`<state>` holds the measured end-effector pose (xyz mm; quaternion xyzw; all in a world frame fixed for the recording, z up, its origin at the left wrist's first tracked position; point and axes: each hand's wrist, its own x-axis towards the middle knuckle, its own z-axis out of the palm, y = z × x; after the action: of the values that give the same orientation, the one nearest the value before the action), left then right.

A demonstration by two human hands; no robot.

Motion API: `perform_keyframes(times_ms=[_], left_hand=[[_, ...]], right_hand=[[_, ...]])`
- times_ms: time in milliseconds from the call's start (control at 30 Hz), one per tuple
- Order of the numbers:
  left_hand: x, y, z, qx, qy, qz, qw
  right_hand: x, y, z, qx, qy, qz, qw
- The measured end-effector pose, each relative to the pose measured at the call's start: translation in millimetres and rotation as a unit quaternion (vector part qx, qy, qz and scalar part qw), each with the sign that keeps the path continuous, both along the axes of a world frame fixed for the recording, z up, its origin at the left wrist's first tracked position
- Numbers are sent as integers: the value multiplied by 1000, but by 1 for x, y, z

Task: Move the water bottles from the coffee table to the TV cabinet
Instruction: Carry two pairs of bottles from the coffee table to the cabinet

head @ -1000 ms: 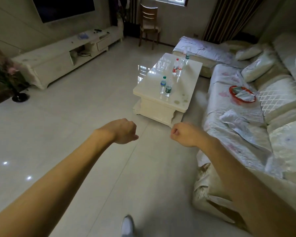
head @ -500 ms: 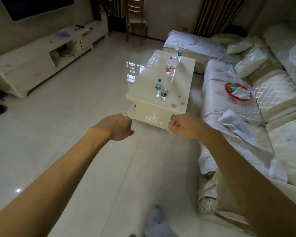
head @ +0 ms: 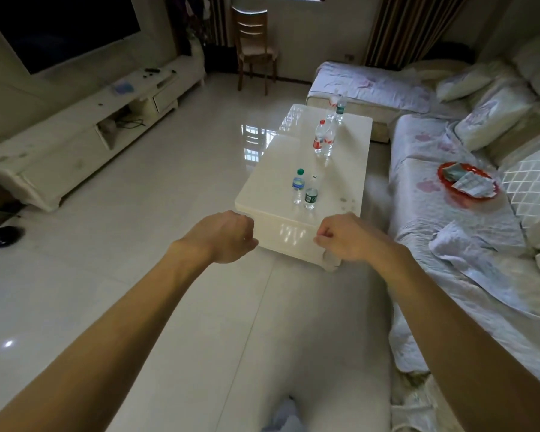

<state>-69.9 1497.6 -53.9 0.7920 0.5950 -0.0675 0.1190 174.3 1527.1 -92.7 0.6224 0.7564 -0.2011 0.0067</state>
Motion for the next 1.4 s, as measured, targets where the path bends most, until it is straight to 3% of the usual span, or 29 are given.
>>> perform_keyframes(times_ms=[467, 967, 1400], left_hand=[[-17, 146, -31, -43, -10, 4, 999], [-67, 370, -43, -72, -32, -82, 994], [-58, 472, -65, -122, -59, -120, 983]], right_hand=[[-14, 140, -29, -57, -8, 8, 998], [-72, 312, -19, -82, -51, -84, 992], [-60, 392, -36, -114, -61, -125, 984]])
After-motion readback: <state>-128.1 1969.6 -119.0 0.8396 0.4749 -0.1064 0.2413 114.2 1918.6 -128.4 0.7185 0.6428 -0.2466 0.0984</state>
